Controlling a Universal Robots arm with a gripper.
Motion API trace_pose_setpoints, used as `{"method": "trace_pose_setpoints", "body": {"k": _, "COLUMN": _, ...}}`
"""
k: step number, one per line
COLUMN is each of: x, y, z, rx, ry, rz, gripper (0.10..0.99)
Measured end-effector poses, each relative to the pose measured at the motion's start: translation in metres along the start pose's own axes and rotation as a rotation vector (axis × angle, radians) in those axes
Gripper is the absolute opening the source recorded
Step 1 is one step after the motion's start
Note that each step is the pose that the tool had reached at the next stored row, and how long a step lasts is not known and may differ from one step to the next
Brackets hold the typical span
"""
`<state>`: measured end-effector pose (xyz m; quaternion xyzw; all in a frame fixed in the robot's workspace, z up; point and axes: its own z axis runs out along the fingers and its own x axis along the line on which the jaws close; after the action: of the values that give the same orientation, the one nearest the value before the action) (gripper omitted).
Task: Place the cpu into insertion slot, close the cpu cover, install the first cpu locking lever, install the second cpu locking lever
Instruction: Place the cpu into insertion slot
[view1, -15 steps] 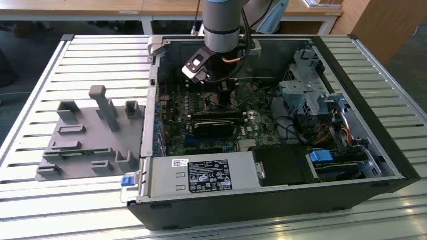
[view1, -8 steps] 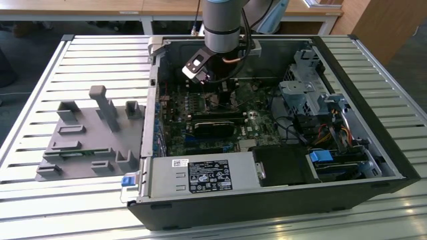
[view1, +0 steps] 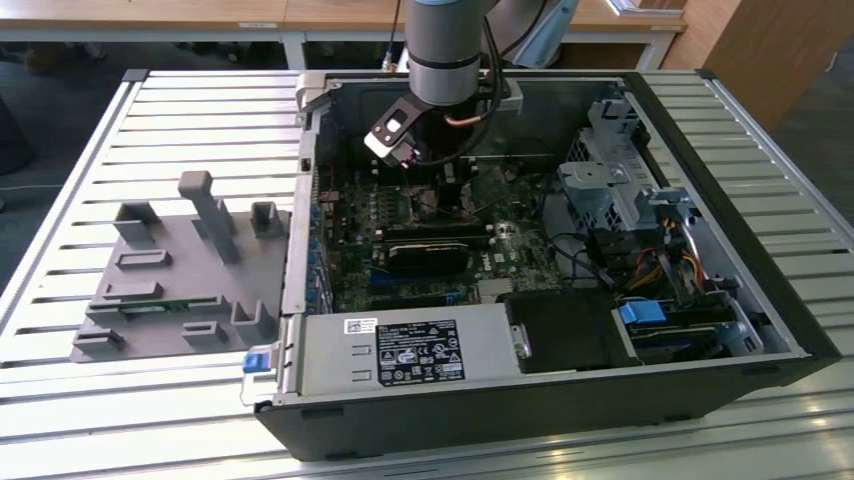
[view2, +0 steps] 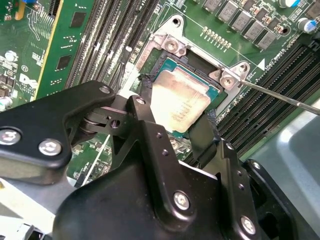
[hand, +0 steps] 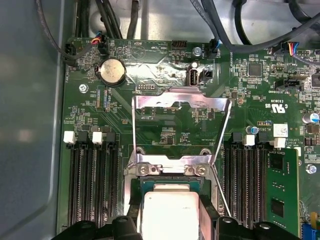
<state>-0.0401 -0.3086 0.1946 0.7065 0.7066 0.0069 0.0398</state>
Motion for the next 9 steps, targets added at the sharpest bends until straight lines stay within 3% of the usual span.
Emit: {"method": "trace_pose_setpoints", "body": {"k": 9, "x": 0.0000, "y": 0.0000, "z": 0.0004, "rx": 0.000, "ry": -0.0011, "rz": 0.000, "gripper": 0.565}}
